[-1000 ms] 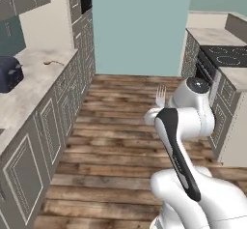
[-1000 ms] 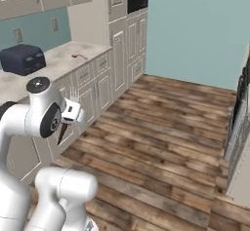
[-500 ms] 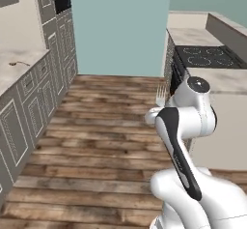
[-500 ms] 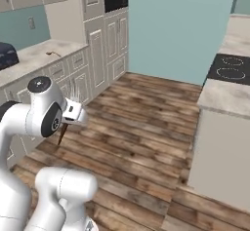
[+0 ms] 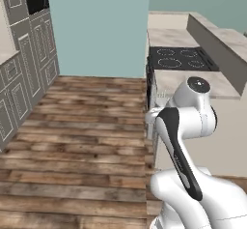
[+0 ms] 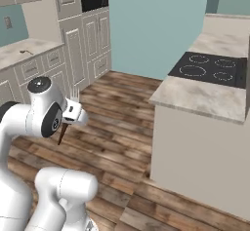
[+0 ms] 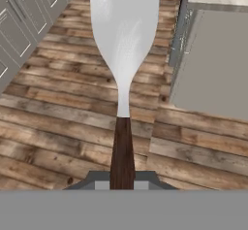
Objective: Take the fork and place it on the left side of the plate. Then take the spoon and place it on the right side of the plate. Make sure they're directly next to the plate.
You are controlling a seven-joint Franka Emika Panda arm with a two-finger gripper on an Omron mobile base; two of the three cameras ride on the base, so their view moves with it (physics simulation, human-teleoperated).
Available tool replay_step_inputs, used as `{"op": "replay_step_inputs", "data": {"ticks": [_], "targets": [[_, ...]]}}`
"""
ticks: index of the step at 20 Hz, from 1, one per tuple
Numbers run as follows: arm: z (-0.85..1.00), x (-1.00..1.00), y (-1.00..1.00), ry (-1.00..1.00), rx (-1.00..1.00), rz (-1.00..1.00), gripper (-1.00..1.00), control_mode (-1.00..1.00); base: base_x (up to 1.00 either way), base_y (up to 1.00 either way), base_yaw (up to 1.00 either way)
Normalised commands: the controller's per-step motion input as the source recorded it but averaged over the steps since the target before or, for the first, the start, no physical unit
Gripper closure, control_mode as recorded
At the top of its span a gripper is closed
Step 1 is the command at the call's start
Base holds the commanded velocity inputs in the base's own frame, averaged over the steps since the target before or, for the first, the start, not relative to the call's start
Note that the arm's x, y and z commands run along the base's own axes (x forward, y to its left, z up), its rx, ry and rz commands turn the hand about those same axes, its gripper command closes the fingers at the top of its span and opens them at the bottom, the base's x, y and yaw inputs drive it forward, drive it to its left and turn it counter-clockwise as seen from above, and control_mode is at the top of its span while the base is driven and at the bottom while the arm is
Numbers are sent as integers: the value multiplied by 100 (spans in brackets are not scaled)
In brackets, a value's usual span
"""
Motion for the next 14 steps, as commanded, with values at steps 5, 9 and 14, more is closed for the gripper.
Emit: {"op": "replay_step_inputs", "data": {"ticks": [5,9,14], "targets": [[0,0,0,0,0,0,100,100,19,-100,1],[0,0,0,0,0,0,100,100,12,-100,1],[0,0,0,0,0,0,100,100,10,-100,1]]}}
